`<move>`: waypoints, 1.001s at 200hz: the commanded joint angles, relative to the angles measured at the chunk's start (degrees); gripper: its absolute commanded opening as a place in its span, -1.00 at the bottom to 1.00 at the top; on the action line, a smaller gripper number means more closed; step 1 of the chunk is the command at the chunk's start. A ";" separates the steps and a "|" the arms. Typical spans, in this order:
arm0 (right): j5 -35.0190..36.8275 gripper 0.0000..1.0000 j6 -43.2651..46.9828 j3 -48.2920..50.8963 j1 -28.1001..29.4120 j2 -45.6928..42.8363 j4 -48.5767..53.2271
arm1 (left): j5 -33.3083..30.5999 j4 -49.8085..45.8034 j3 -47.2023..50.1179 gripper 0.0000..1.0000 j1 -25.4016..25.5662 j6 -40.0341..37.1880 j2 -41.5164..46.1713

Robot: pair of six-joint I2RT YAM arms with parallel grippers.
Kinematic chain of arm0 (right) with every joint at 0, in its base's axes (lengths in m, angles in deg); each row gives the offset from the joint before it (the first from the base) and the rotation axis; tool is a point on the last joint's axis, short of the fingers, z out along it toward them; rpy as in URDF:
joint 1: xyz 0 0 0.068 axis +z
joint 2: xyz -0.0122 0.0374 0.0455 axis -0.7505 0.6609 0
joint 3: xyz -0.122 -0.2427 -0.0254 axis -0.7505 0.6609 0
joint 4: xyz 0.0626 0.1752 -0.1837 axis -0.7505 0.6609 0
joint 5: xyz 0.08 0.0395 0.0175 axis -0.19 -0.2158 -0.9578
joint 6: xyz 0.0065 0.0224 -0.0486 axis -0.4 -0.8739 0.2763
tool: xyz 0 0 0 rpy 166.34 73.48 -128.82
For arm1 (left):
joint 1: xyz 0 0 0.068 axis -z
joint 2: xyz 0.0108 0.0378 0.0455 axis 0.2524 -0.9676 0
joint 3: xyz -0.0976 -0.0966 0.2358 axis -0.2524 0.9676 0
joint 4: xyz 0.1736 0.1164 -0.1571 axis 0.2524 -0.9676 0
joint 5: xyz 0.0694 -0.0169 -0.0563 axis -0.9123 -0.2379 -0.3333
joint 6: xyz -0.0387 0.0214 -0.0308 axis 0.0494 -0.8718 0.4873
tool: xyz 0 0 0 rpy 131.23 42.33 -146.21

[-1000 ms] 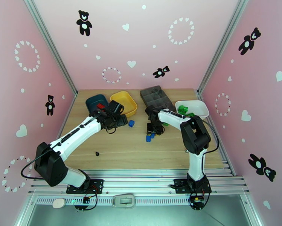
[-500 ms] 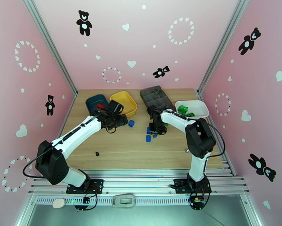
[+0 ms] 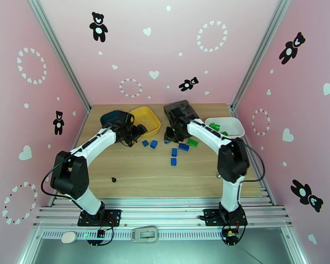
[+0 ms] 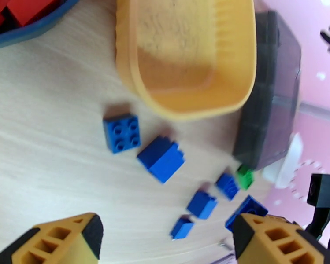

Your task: Sort the legos into containers by color

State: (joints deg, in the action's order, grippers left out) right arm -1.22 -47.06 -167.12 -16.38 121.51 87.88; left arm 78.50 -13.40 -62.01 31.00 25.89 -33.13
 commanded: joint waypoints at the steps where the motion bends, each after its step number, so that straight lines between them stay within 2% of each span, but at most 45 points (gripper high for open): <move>1: -5.61 -0.73 -3.01 -9.89 0.51 7.88 -2.91 | 3.86 2.65 -2.70 0.66 -1.94 2.73 -0.71; 21: -6.17 -0.66 -4.45 -20.93 0.53 15.43 -2.38 | 2.95 1.67 -2.70 0.66 -3.31 2.99 0.00; 60: -9.11 -0.02 -7.94 -44.65 0.46 29.83 0.20 | 1.30 -1.05 -2.38 0.66 -3.64 1.36 1.70; 77: -8.99 0.10 -7.73 -47.53 0.43 30.92 0.72 | -0.48 -3.59 -2.18 0.66 -3.70 -0.27 2.97; 92: -8.06 0.13 -6.00 -47.18 0.38 29.40 2.42 | -1.57 -5.64 -1.76 0.66 -3.64 -1.76 4.15; 118: -4.84 0.12 -1.38 -41.65 0.44 23.35 7.35 | -4.18 -8.06 0.22 0.65 -3.15 -3.49 6.38; 149: 1.29 0.16 2.84 -23.33 0.50 9.90 7.64 | -8.58 -11.45 1.56 0.64 0.19 -5.99 7.33; 200: 9.91 0.29 4.33 3.65 0.47 -6.15 9.46 | -13.50 -12.84 3.45 0.63 9.59 -6.16 5.63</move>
State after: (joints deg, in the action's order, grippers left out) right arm 2.73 -44.24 -173.15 -16.17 121.47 94.63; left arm 68.83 -24.35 -60.24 37.16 20.63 -26.66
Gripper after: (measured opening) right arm 0.634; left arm 0.818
